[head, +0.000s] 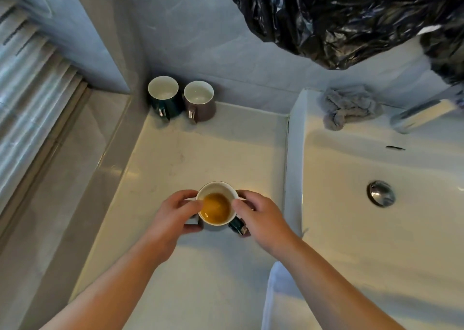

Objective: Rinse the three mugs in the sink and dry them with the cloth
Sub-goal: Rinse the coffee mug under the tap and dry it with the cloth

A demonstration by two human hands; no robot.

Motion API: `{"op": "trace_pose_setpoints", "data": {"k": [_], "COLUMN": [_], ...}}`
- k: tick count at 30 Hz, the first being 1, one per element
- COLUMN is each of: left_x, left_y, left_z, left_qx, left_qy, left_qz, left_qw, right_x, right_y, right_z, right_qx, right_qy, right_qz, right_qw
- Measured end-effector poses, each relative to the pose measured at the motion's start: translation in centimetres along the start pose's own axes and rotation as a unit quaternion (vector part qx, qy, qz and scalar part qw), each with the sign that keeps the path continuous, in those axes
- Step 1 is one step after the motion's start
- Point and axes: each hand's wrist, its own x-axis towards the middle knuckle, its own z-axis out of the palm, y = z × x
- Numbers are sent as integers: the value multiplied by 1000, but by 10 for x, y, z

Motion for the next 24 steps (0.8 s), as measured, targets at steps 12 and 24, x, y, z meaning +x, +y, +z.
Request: {"op": "trace_pose_setpoints", "data": {"k": [12, 24], "left_x": [-109, -146], "left_y": [35, 22], "left_z": [133, 320], "left_qx": [-17, 34], "left_qy": [-7, -138], "left_qz": [100, 37], "left_qw": [995, 989], "right_x": [-119, -214], "right_y": [-19, 33], "right_z": [-132, -296], "right_qx": [45, 31], "right_qy": [32, 135], "right_qz": [-116, -89], "right_qw": [992, 986]}}
